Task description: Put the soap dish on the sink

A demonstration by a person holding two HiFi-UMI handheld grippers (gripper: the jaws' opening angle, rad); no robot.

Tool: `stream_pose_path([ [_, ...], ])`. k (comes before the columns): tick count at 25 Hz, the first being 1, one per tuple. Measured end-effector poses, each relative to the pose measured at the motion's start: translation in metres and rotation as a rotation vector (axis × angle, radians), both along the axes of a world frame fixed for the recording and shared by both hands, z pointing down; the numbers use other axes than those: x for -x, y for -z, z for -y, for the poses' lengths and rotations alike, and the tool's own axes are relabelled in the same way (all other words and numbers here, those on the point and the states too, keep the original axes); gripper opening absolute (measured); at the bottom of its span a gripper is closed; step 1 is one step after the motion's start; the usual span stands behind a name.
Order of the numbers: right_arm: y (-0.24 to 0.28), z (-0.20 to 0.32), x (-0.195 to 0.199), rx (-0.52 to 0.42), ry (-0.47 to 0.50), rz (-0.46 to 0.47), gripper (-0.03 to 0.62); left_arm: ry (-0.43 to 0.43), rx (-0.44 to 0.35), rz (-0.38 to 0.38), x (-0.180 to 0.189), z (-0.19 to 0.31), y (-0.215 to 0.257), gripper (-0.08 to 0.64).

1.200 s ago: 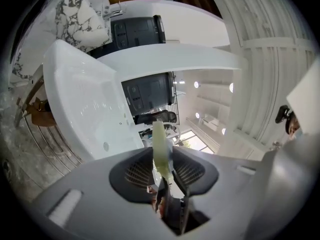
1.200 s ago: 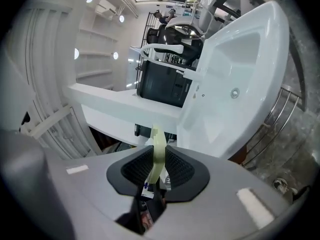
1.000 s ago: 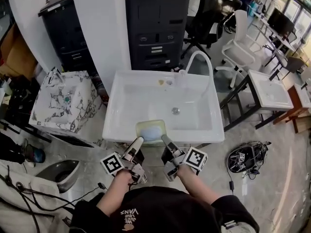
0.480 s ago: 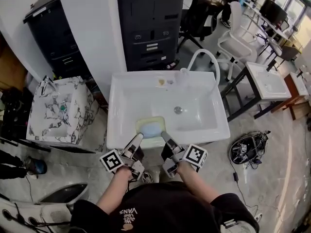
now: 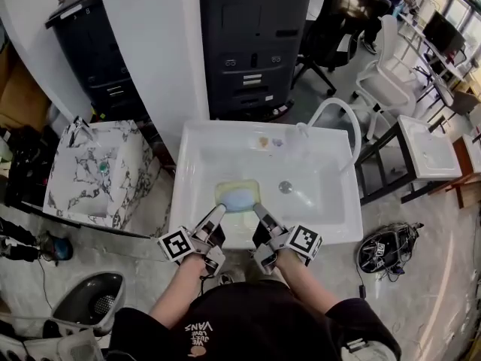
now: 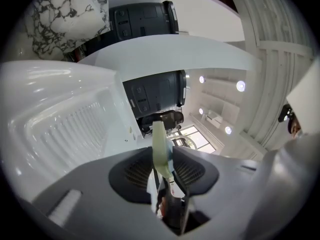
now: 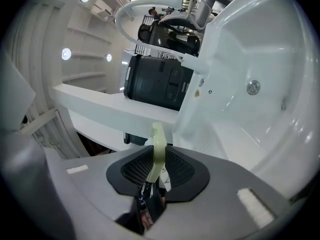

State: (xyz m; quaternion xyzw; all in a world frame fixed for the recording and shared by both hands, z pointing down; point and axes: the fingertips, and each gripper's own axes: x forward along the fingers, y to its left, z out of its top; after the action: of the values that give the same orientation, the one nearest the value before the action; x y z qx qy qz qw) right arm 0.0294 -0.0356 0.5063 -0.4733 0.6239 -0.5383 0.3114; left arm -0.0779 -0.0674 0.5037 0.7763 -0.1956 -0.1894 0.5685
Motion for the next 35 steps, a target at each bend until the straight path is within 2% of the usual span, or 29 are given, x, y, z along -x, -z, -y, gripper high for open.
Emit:
stream_pose_path([
  [3,-0.001,0.024,-0.005,-0.015,0.024,0.013,0.071,0.016,0.005,0.003,-0.006,0.021,-0.005,0.163],
  [7,-0.013,0.047,-0.020,0.041,0.041,-0.028,0.071,0.034,0.015,0.009,-0.017,0.045,-0.012,0.163],
  [10,-0.014,0.068,-0.020,0.015,0.066,0.007,0.071,0.048,0.022,0.007,-0.022,0.061,-0.018,0.163],
  [15,-0.027,0.097,-0.031,0.028,0.091,0.006,0.071,0.068,0.029,0.027,-0.032,0.088,-0.029,0.163],
  [18,-0.037,0.111,-0.037,0.037,0.100,0.016,0.071,0.075,0.011,0.036,-0.039,0.104,-0.034,0.163],
  [35,-0.092,0.174,-0.065,0.101,0.121,0.017,0.072,0.125,0.067,0.081,-0.065,0.164,-0.092,0.163],
])
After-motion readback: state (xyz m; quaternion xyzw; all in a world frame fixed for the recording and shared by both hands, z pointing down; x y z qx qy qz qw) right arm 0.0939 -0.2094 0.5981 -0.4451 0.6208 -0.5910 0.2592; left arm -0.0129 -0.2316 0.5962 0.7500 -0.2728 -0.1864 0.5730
